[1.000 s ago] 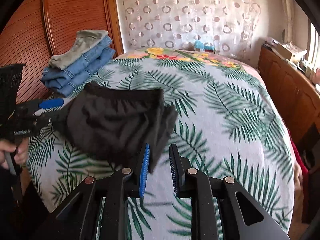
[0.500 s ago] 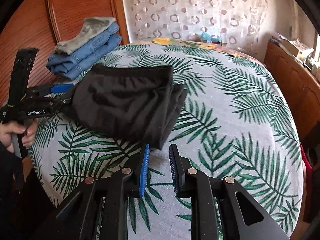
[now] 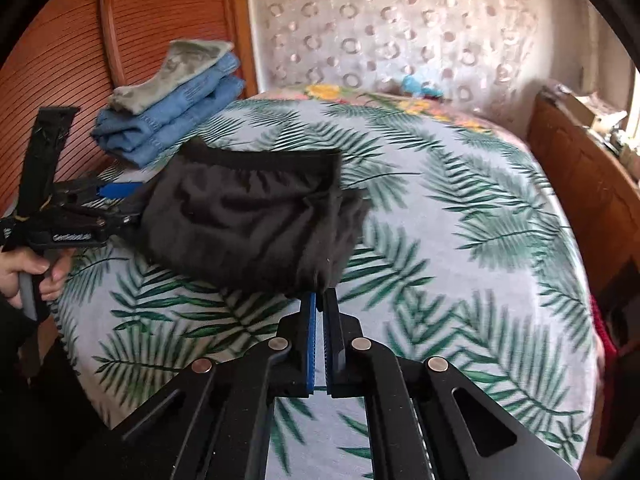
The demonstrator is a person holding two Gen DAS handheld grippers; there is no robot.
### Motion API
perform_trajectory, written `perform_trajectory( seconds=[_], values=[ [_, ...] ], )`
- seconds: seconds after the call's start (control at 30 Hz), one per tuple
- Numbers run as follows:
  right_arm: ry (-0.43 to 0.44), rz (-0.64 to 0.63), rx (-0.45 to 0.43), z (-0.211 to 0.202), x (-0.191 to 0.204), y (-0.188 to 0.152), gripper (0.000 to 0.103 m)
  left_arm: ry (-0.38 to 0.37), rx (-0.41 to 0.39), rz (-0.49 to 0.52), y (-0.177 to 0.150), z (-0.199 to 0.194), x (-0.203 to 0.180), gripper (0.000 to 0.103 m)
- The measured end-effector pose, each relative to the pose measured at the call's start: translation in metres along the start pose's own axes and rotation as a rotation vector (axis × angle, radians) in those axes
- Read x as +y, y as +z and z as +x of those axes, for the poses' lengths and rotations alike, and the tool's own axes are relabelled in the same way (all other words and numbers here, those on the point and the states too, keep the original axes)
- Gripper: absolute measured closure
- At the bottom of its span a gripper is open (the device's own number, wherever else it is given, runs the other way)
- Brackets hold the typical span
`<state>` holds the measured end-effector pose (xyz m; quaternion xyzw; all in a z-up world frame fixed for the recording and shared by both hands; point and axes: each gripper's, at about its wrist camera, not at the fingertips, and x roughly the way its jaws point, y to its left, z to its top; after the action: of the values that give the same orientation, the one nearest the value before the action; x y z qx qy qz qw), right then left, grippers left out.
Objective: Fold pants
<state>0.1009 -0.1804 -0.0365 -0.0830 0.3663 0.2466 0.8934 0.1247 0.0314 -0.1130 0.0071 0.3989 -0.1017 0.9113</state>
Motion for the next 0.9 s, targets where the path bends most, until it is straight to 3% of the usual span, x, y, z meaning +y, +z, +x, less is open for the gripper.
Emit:
perform_trajectory(
  seconds=[0.23,0.47,0.67,0.73,0.9],
  values=[
    [-0.028,0.084,0.007,0.0,-0.019,-0.006,0.101,0.002,0.001,-0.002,0.0,0.0,0.0,0.033],
    [0.02,0.088,-0.054,-0.015,-0.013,-0.005,0.101,0.002,0.0,-0.005,0.0,0.0,0.001,0.033],
    [0.03,0.088,-0.036,0.004,-0.005,0.006,0.089,0.0,-0.001,-0.006,0.0,-0.001,0.001,0.033],
    [0.032,0.091,-0.032,0.011,-0.004,0.01,0.08,0.006,-0.014,-0.011,-0.002,-0.006,0.0,0.033],
    [0.03,0.107,-0.028,0.018,-0.004,0.01,0.078,-0.033,-0.089,-0.016,-0.013,-0.037,-0.004,0.035]
  ],
)
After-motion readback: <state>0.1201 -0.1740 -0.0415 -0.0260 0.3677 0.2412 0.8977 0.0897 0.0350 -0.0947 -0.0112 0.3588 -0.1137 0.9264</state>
